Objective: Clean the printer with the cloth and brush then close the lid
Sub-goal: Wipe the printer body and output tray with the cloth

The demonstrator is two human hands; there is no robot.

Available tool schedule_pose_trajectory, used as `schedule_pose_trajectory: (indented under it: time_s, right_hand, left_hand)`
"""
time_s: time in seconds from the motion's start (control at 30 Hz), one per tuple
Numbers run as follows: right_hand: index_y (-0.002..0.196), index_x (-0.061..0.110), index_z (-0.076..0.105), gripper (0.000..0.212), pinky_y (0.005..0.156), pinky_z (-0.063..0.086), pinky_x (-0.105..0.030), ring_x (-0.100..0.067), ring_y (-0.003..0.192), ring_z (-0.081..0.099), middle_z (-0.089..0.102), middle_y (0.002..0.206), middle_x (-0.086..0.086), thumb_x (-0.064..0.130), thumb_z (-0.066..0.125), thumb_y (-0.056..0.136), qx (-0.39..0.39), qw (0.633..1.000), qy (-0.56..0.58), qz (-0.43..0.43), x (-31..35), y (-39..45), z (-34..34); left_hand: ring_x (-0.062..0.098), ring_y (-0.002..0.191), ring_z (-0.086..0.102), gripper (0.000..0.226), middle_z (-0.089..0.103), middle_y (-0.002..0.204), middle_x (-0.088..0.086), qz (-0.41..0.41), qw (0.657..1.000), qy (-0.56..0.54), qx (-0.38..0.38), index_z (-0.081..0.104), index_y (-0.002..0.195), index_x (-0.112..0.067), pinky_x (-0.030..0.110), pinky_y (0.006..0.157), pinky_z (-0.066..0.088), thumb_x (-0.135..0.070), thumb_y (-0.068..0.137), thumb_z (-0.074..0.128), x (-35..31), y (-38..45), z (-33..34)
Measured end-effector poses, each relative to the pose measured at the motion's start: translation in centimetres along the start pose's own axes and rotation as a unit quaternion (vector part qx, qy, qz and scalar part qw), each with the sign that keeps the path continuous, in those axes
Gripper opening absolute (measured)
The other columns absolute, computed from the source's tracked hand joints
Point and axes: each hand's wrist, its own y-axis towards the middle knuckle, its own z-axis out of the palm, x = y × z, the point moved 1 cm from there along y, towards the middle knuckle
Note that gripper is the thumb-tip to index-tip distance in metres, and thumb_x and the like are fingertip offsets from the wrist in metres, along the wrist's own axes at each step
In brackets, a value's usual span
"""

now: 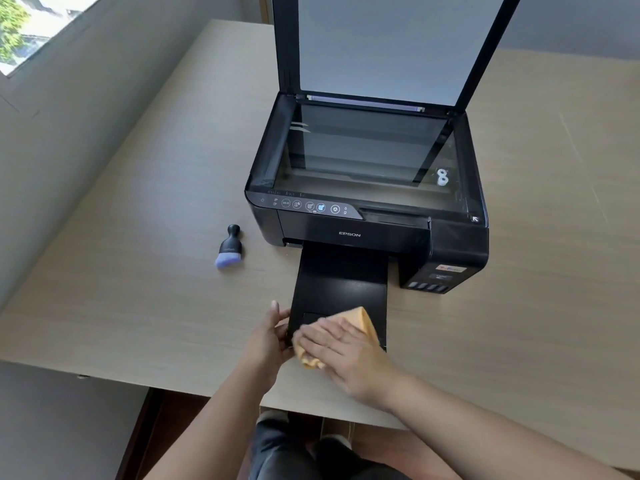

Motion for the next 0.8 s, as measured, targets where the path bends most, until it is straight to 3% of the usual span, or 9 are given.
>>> schedule_pose_trajectory:
  time_s: [0.07, 0.2, 0.27, 0.37, 0.5, 0.6, 0.7, 0.8]
  right_hand:
    - [0.146, 0.024, 0.033, 0.057, 0.117, 0.012, -0.036, -0.021, 0.141, 0.030, 0.034, 0.153, 0.004, 0.019, 0.048, 0.090, -0.010, 0.999, -0.019, 0.024, -2.8, -3.0, 0.0]
    - [0.147, 0.016, 0.032, 0.049, 0.116, 0.004, -0.030, -0.034, 0.142, 0.028, 0.031, 0.154, -0.002, 0.020, 0.035, 0.098, -0.043, 0.986, 0.000, 0.159, -6.6, -4.1, -2.7]
    - [0.148, 0.015, 0.031, 0.047, 0.116, 0.005, -0.035, -0.031, 0.145, 0.020, 0.026, 0.156, -0.002, 0.017, 0.038, 0.101, -0.065, 0.974, -0.008, 0.219, -6.3, -1.6, -3.4]
    - [0.146, 0.013, 0.036, 0.046, 0.116, 0.014, -0.043, -0.032, 0.143, 0.025, 0.032, 0.154, -0.005, 0.022, 0.041, 0.101, -0.106, 0.961, -0.017, 0.254, -4.6, 3.5, -3.7]
    - [0.138, 0.009, 0.048, 0.046, 0.112, 0.025, -0.048, -0.038, 0.134, 0.041, 0.046, 0.146, -0.011, 0.020, 0.046, 0.093, -0.080, 0.986, -0.002, 0.143, -0.3, 7.2, -2.1]
    - [0.137, 0.011, 0.051, 0.047, 0.113, 0.022, -0.045, -0.030, 0.134, 0.043, 0.050, 0.143, -0.008, 0.024, 0.041, 0.092, -0.047, 0.998, -0.022, 0.034, 2.4, 5.8, -0.3]
    - [0.139, 0.016, 0.048, 0.048, 0.113, 0.026, -0.046, -0.025, 0.136, 0.041, 0.048, 0.145, -0.002, 0.027, 0.041, 0.093, -0.050, 0.998, -0.031, -0.003, 1.4, 2.0, 0.3]
    - [0.143, 0.020, 0.040, 0.049, 0.117, 0.021, -0.038, -0.019, 0.140, 0.034, 0.040, 0.150, 0.003, 0.026, 0.042, 0.094, -0.040, 0.998, -0.039, 0.025, -1.7, -2.5, 0.2]
  left_hand:
    - [0.023, 0.086, 0.066, 0.032, 0.071, 0.099, 0.013, 0.003, 1.000, 0.021, 0.010, 0.062, 0.109, -0.011, 0.034, 0.069, 0.053, -0.032, 0.102, 0.039, 0.1, -0.1, -0.1]
    - [0.023, 0.087, 0.064, 0.020, 0.066, 0.100, 0.013, 0.010, 0.999, 0.034, 0.015, 0.062, 0.104, -0.012, 0.031, 0.069, 0.054, -0.013, 0.102, 0.042, 0.1, -0.4, -0.4]
    - [0.023, 0.090, 0.063, 0.021, 0.065, 0.100, 0.012, 0.013, 0.999, 0.041, 0.018, 0.062, 0.103, -0.013, 0.031, 0.070, 0.053, -0.013, 0.102, 0.041, 0.1, -0.4, -0.4]
    - [0.024, 0.092, 0.063, 0.022, 0.066, 0.102, 0.012, 0.016, 0.999, 0.035, 0.015, 0.062, 0.104, -0.012, 0.032, 0.071, 0.053, -0.014, 0.103, 0.040, -0.1, -0.5, -0.2]
    - [0.026, 0.096, 0.066, 0.046, 0.071, 0.102, 0.012, 0.010, 1.000, -0.005, -0.004, 0.062, 0.110, -0.015, 0.039, 0.074, 0.053, -0.044, 0.103, 0.027, -0.4, -0.4, -0.1]
    - [0.026, 0.101, 0.065, 0.063, 0.071, 0.109, 0.006, 0.009, 0.999, -0.037, 0.007, 0.059, 0.116, -0.021, 0.040, 0.076, 0.051, -0.064, 0.095, 0.018, -0.4, -0.1, -0.5]
    - [0.031, 0.096, 0.066, 0.052, 0.070, 0.102, 0.015, 0.003, 1.000, -0.020, 0.010, 0.052, 0.121, -0.027, 0.040, 0.071, 0.051, -0.061, 0.096, 0.021, -0.5, -0.1, -0.2]
    - [0.029, 0.096, 0.067, 0.032, 0.068, 0.112, 0.019, 0.012, 0.999, 0.029, 0.015, 0.052, 0.125, -0.022, 0.035, 0.069, 0.053, -0.037, 0.101, 0.039, -0.3, 0.0, 0.0]
